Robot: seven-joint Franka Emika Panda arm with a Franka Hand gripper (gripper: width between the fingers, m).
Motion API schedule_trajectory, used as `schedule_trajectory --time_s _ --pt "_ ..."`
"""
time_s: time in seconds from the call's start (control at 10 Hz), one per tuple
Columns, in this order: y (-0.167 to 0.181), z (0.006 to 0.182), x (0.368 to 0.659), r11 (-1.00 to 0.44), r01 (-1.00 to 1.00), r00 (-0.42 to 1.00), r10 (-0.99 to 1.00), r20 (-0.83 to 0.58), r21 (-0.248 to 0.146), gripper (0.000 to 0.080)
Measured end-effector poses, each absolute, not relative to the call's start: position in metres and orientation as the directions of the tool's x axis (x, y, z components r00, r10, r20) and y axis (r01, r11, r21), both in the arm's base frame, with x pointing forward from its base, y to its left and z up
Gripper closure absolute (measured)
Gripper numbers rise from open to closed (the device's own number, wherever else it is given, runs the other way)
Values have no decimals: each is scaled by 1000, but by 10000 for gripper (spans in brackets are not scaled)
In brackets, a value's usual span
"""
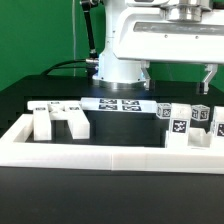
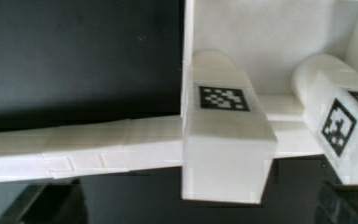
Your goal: Assemble chair
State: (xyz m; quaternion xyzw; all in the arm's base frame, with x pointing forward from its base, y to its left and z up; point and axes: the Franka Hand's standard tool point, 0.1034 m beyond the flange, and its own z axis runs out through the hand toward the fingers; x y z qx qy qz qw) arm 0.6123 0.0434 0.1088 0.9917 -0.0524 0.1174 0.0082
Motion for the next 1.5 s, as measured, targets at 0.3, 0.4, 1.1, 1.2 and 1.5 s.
schedule_trajectory --time_s 0.3,0.4,1.1,1.2,1.5 --pt "52 100 601 -996 -91 967 -86 240 6 151" --pt "55 96 597 -996 -86 969 -82 233 7 151" --pt "40 83 595 -998 -44 971 -34 236 35 151" --pt "35 75 588 -998 -52 967 -40 251 42 151" --pt "53 50 573 -998 -44 967 -31 254 46 151"
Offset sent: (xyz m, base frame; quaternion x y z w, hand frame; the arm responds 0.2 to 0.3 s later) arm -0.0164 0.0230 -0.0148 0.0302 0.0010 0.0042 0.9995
